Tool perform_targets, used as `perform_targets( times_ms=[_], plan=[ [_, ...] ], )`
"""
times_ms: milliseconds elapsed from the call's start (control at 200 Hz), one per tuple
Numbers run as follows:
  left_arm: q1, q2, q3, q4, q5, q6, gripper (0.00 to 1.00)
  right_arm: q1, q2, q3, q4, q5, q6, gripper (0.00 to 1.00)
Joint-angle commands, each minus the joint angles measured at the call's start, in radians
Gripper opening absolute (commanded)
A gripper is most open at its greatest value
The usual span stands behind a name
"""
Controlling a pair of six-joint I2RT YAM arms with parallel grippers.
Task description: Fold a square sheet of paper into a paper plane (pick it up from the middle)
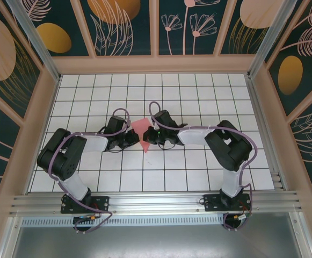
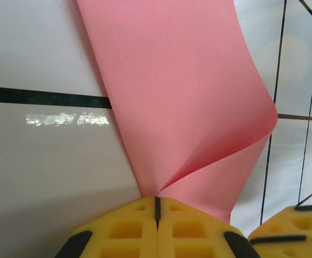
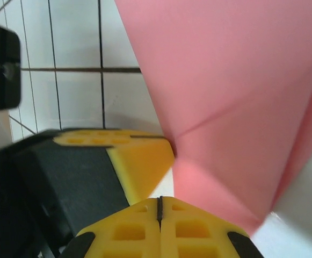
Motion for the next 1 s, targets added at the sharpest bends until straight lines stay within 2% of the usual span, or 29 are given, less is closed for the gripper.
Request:
perform_targets(
  times_ms=[0, 180, 425, 671, 991],
  plan=[
    [-0.007, 0.046, 0.007, -0.046, -0.044, 0.016, 0.06, 0.013, -0.035, -0.043, -0.007, -0.036, -0.019, 0.01],
    [-0.007, 0.043, 0.002, -0.045, -0.050, 0.012, 0.06, 0.019, -0.028, -0.074, 0.004, -0.061, -0.026, 0.01],
    [-0.006, 0.043, 0.001, -0.047, -0.054, 0.010, 0.06, 0.019, 0.005, -0.084, -0.008, -0.034, -0.029, 0.01],
    [-0.007, 0.041, 0.000, -0.049, -0.062, 0.008, 0.06, 0.022, -0.058, -0.094, 0.017, -0.057, -0.048, 0.01],
    [-0.007, 0.038, 0.009, -0.054, -0.070, 0.010, 0.06, 0.037, -0.064, -0.145, 0.056, -0.089, -0.052, 0.02]
  ],
)
